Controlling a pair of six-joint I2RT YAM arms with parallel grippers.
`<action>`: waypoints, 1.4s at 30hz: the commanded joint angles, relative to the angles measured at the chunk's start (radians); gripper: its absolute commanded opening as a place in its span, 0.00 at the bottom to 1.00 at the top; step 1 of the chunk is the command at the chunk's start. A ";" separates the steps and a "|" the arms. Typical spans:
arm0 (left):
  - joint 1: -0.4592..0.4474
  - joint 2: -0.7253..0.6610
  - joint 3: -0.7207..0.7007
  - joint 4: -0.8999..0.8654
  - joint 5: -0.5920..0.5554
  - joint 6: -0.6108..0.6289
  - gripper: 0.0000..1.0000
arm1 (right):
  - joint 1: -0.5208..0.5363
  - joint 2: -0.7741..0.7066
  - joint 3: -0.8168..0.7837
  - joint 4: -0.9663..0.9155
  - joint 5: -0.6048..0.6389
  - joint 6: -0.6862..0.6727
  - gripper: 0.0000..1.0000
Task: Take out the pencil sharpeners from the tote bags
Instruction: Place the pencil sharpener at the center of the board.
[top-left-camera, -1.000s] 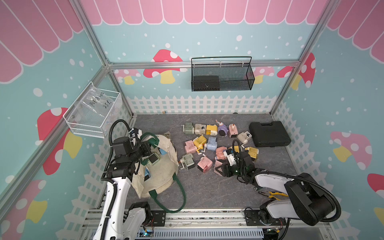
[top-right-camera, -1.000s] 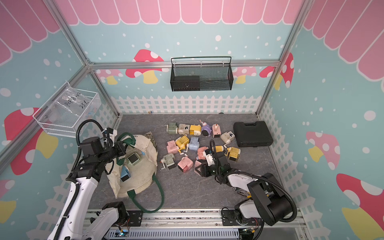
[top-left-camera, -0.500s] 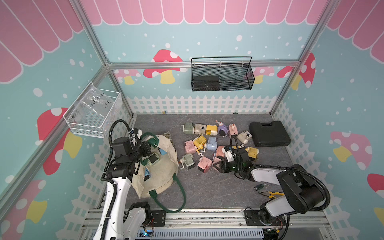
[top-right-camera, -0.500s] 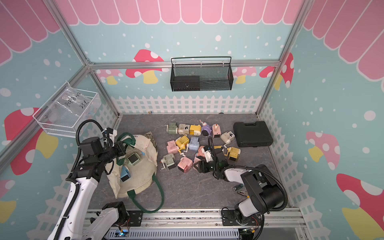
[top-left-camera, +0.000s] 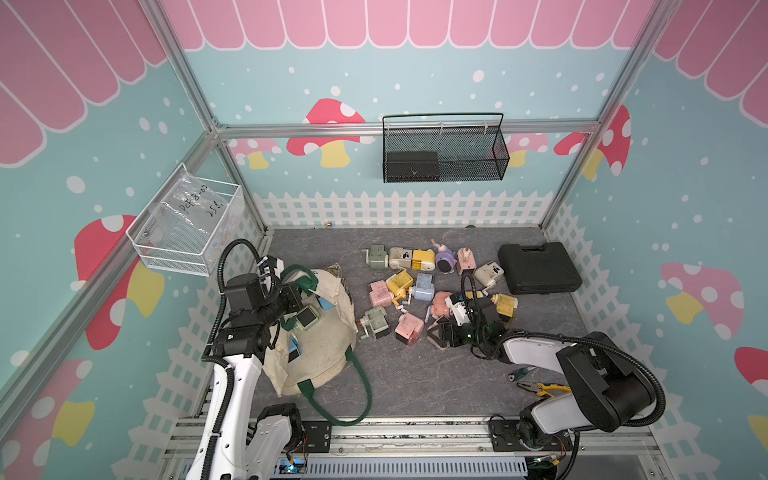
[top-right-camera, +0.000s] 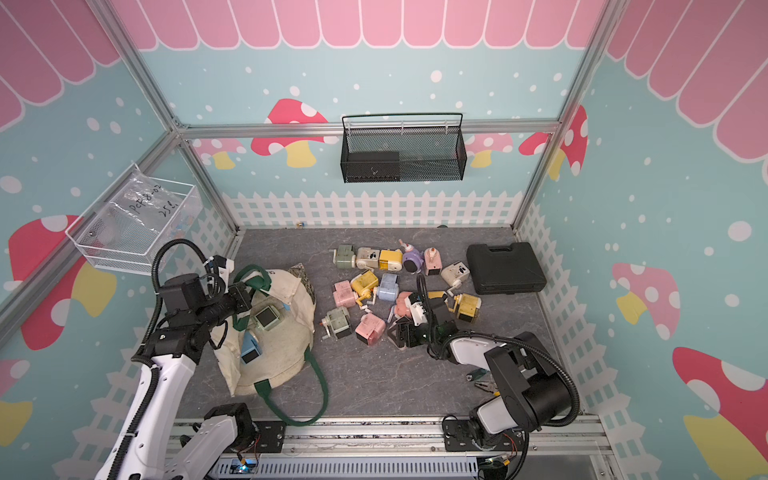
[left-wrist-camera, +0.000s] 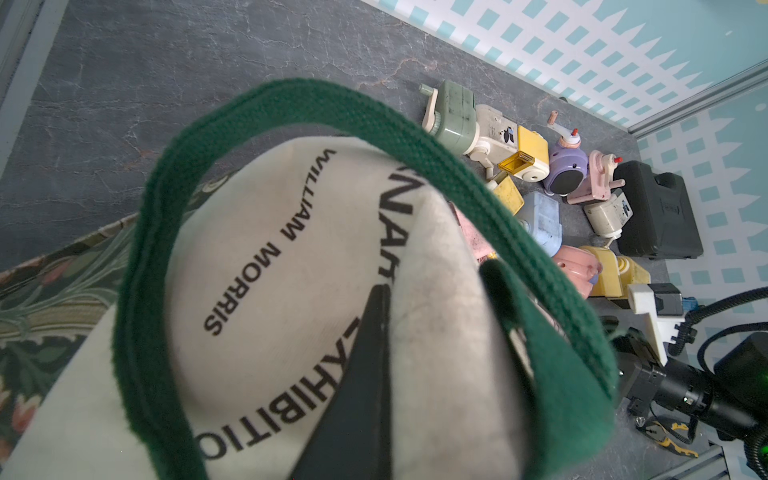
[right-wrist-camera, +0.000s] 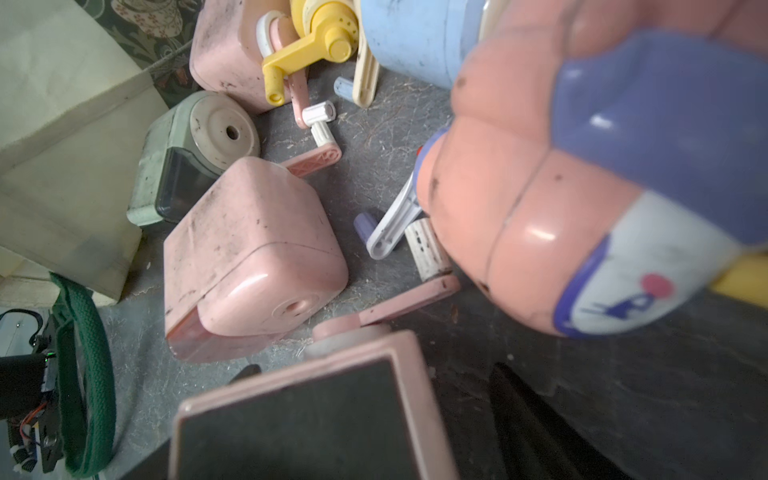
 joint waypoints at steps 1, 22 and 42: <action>0.008 -0.023 -0.007 0.024 0.015 -0.018 0.00 | -0.016 0.039 0.001 0.056 0.038 0.016 0.43; 0.009 -0.025 -0.004 0.022 0.015 -0.016 0.00 | -0.045 0.268 0.122 0.152 0.025 0.012 0.69; 0.010 -0.027 -0.007 0.021 0.013 -0.016 0.00 | -0.048 -0.036 0.198 -0.124 0.247 -0.103 0.90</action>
